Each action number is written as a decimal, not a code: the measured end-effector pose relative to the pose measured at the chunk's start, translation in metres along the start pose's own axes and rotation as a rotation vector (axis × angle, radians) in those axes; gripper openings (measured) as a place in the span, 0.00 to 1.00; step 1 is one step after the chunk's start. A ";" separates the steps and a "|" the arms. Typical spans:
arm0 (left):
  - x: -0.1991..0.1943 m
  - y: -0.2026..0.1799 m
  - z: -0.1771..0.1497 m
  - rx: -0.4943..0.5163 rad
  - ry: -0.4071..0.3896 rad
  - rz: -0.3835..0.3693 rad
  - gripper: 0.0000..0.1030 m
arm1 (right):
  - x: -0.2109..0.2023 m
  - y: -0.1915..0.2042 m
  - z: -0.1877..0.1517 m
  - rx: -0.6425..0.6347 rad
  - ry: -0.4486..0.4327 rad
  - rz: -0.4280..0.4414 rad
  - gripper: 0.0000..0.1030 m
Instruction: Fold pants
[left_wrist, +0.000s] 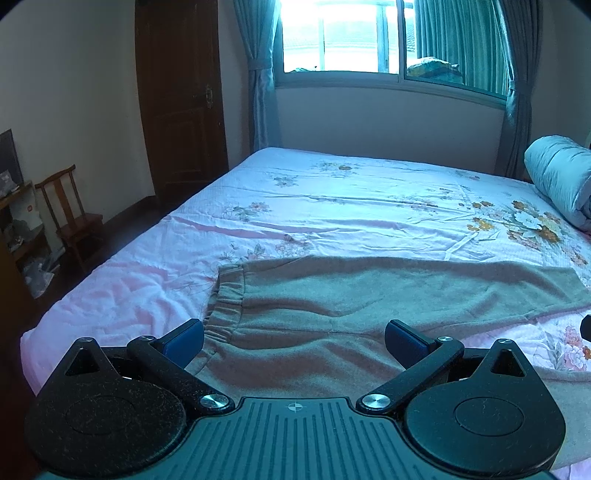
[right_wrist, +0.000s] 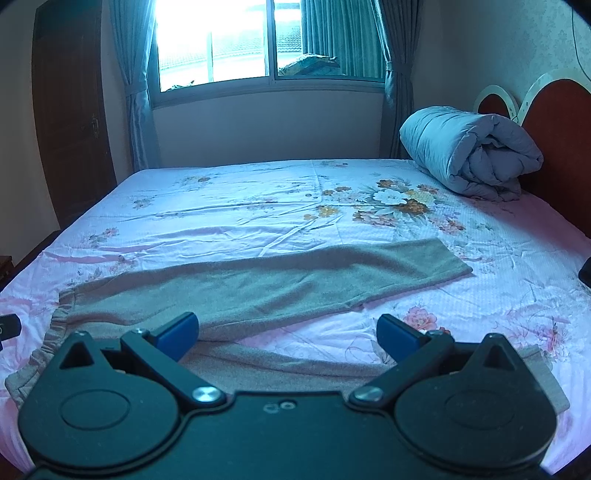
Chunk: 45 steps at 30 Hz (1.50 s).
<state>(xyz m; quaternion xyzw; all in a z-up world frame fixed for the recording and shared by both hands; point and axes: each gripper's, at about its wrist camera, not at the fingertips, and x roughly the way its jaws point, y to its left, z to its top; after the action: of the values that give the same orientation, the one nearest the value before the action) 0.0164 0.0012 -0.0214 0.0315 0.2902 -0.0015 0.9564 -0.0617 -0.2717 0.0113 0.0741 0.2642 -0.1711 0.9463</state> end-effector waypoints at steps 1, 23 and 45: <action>0.000 0.000 0.000 0.000 0.000 -0.001 1.00 | 0.000 0.000 0.000 -0.001 0.000 0.002 0.94; 0.000 0.004 -0.002 -0.007 0.004 0.000 1.00 | 0.003 0.003 -0.003 -0.008 0.014 0.002 0.94; 0.003 0.006 -0.003 -0.014 0.012 -0.012 1.00 | 0.007 0.006 -0.004 -0.017 0.024 0.006 0.94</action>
<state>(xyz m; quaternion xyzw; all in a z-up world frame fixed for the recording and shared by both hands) 0.0174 0.0072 -0.0247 0.0230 0.2960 -0.0049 0.9549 -0.0563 -0.2669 0.0044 0.0689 0.2768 -0.1649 0.9442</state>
